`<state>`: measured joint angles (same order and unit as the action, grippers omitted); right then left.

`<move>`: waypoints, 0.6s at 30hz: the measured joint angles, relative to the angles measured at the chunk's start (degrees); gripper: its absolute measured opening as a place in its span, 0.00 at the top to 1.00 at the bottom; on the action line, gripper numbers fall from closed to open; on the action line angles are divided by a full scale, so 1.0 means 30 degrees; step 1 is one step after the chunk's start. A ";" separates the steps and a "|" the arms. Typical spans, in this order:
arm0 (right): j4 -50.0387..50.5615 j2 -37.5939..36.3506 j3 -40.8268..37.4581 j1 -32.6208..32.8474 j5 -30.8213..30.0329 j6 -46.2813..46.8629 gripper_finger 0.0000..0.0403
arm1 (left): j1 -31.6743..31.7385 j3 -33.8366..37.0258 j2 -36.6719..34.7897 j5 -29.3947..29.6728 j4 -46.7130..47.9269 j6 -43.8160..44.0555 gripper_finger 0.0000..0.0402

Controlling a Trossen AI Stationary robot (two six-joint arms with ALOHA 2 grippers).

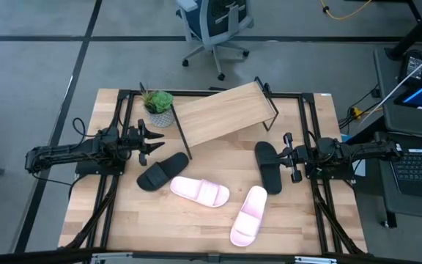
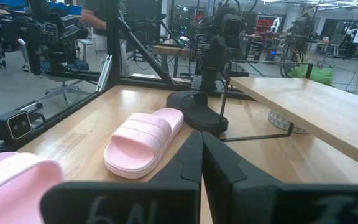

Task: Pick and place slides into the shelf

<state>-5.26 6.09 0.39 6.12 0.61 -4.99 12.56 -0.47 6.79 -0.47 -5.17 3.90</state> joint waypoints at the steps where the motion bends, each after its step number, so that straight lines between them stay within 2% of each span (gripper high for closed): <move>1: 0.0002 0.0004 0.0001 0.0001 -0.0001 0.0000 0.98 | 0.0005 -0.0002 -0.0003 -0.0001 0.0005 0.0002 0.65; 18: -0.0291 0.0004 -0.0004 -0.0004 -0.0004 -0.0061 0.98 | 0.0003 0.0002 -0.0007 0.0002 0.0003 0.0003 0.65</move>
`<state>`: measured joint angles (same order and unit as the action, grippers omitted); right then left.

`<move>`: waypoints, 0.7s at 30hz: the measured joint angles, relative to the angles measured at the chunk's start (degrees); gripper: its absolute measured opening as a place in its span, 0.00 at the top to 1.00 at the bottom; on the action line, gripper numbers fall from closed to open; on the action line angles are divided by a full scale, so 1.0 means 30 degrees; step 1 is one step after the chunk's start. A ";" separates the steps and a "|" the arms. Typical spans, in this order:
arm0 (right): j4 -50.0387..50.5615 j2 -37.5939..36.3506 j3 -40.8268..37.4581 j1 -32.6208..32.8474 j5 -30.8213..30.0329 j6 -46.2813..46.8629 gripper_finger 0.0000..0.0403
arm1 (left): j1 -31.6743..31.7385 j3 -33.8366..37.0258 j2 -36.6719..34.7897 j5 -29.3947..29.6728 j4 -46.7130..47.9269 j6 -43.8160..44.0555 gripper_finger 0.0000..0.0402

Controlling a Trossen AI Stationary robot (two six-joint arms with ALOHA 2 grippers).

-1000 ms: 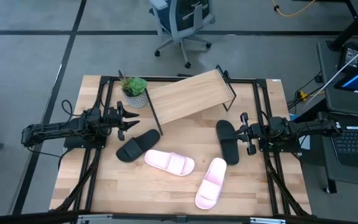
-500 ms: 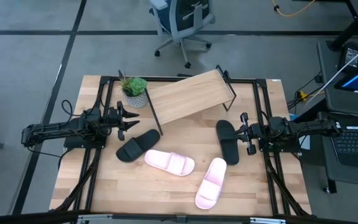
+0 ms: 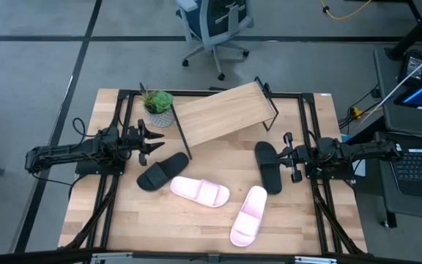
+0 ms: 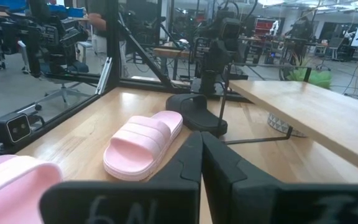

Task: Pick and place slides into the shelf
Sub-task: Put the left pink slide on the shelf

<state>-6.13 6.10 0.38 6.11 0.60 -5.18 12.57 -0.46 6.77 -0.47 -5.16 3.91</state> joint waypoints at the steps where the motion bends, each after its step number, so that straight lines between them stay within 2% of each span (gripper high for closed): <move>1: -0.0044 -0.0001 0.0002 0.0000 0.0000 -0.0019 0.98 | 0.0003 -0.0002 0.0006 0.0000 0.0004 0.0003 0.65; 10: 0.0116 -0.0004 0.0004 0.0004 0.0007 0.1143 0.98 | 0.0004 -0.0004 0.0001 -0.0002 0.0002 -0.0001 0.65; 16: 0.0120 -0.0004 0.0003 0.0003 0.0004 0.1097 0.98 | 0.0004 -0.0004 0.0006 0.0481 -0.0003 -0.1988 0.65; 21: 0.0096 -0.0002 0.0002 0.0007 0.0000 0.1074 0.98 | -0.0003 -0.0001 0.0002 0.0481 -0.0003 -0.1919 0.65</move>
<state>-5.84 6.09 0.39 6.13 0.60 -1.96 12.56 -0.46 6.77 0.97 -5.17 -1.85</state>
